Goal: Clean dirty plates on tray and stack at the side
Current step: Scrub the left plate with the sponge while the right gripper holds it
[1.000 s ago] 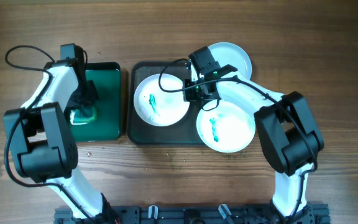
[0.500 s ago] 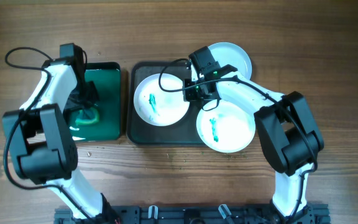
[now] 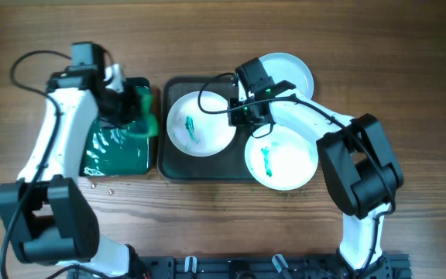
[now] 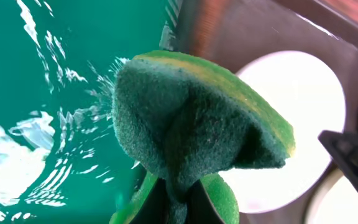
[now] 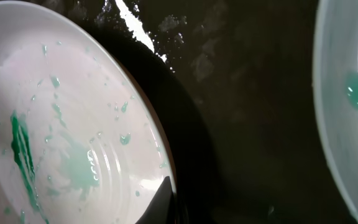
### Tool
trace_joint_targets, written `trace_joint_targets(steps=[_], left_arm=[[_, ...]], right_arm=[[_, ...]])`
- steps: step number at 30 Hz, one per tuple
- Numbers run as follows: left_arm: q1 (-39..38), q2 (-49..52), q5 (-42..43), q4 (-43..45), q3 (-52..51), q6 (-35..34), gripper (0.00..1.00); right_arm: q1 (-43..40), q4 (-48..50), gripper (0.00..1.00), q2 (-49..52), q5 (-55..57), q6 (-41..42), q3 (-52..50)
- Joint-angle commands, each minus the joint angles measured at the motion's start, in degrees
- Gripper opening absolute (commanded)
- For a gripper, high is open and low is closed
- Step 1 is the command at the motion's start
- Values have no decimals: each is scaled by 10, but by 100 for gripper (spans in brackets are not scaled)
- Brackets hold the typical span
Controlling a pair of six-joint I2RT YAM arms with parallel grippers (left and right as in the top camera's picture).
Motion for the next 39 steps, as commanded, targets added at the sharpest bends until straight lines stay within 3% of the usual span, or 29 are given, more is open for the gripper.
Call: trace_joint_targets(steps=[1,8,13,18,22,23,25,28,31,39], left_arm=[[-57,15,10,14,13,-67,4],[-147,91,-45,62,13,-126,4],[-169,138,-102,82,13,-176,4],[-183,191,-106,109,13,-181,4],[-200,205,-30,112,13,-136,4],[-210,205,60,115,13,-78,4],[-219,205,132,115,13,-33,4],[-224,205,128,123,13,-28,4],[-219,205,46,144,15,-75,4],[-212,205,-299,101,60,-198,4]], right_arm=[[-4,-4,4,10,22,30,-10],[-4,-9,4,11,22,32,-10],[-4,-9,4,11,22,33,-10],[-5,-9,4,20,-7,42,-10],[-10,-8,5,36,-64,27,-10],[-15,-8,4,40,-79,27,-10],[-20,-8,4,41,-86,27,-10],[-23,-8,4,41,-88,26,-10],[-23,-10,4,41,-88,24,-10],[-23,-10,4,41,-88,23,-10]])
